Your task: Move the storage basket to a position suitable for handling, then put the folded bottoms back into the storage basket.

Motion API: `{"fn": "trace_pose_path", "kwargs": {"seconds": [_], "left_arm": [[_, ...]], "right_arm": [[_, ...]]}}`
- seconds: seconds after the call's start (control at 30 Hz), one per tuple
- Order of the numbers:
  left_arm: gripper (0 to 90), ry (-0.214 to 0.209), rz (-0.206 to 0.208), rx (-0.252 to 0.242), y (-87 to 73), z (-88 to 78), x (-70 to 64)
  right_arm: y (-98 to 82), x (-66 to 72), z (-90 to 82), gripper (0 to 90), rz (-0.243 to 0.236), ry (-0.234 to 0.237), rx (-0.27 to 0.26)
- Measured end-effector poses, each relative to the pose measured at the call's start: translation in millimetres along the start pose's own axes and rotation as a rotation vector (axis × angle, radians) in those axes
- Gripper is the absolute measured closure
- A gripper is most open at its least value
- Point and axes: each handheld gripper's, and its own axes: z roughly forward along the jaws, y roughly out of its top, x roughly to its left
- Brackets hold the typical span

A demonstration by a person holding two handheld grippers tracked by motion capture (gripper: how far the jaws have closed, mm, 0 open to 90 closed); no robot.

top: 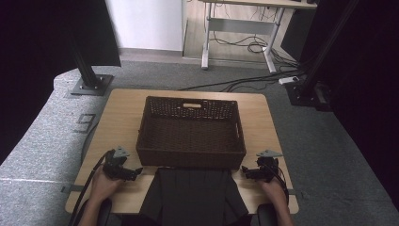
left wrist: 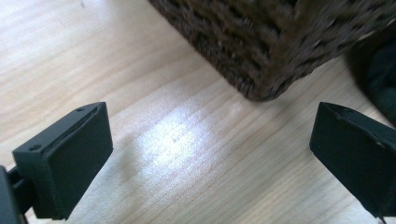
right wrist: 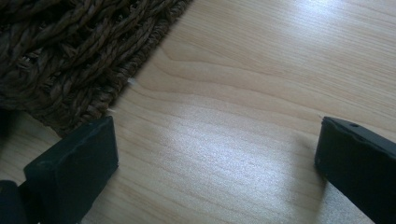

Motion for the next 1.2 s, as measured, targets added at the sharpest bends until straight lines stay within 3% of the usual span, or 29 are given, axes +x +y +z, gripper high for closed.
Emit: {"fn": "trace_pose_path", "kwargs": {"seconds": [0.13, 0.9, 1.07, 1.2], "left_arm": [[0.0, -0.010, 0.016, 0.007, -1.3, 5.2, -1.7], [0.0, 0.008, -0.025, -0.008, -2.7, 6.2, -5.2], [0.0, 0.017, -0.037, 0.004, -2.0, 5.5, -7.7], [1.1, 0.021, -0.057, 0.036, 1.1, 2.7, -11.6]], "right_arm": [[0.0, 0.0, 0.0, 0.0, 0.000, 0.000, 0.000], [-0.5, 0.8, -0.6, 0.0, 0.005, -0.004, 0.000], [0.5, 1.1, -3.4, 0.0, -0.008, 0.013, 0.031], [1.4, 3.4, -9.3, 4.3, 0.019, 0.050, 0.043]]}}
